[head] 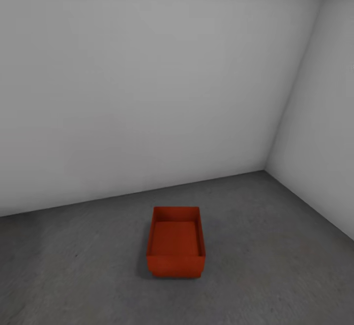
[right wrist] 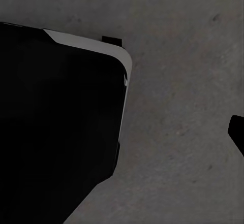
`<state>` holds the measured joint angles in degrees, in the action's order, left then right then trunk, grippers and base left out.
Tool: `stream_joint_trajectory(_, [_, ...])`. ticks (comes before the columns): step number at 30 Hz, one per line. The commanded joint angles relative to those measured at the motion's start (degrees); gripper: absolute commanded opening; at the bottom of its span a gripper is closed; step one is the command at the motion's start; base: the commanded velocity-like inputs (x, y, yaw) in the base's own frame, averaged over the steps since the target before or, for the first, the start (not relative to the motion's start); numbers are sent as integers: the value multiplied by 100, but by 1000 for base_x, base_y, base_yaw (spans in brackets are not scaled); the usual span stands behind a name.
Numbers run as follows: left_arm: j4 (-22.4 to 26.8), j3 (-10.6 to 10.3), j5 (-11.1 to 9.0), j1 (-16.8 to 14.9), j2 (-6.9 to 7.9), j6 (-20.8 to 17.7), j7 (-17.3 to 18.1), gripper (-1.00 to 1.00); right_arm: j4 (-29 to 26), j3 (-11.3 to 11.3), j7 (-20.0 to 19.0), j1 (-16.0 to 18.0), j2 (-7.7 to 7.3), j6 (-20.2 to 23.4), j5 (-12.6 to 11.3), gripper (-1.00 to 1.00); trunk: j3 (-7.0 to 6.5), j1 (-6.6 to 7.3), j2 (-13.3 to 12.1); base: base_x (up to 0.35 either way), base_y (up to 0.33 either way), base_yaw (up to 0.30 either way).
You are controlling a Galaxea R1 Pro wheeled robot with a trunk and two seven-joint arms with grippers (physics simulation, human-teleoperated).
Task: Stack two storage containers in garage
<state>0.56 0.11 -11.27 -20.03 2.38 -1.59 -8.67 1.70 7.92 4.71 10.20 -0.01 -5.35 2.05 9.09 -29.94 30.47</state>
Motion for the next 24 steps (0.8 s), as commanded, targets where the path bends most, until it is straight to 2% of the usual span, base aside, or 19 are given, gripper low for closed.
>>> stream_joint_trajectory(1, [6, -2, -33, -2, 0, -17, -12, 100, 18, 31, 25, 8, 1, -27, 22, 100, 0, -2, 8, 0, 0, 0])
stream_joint_trajectory(24, [6, -2, -33, -3, 0, -17, -12, 100, 15, 34, 22, 8, 1, -27, 23, 100, -209, -2, 8, 0, 0, 0])
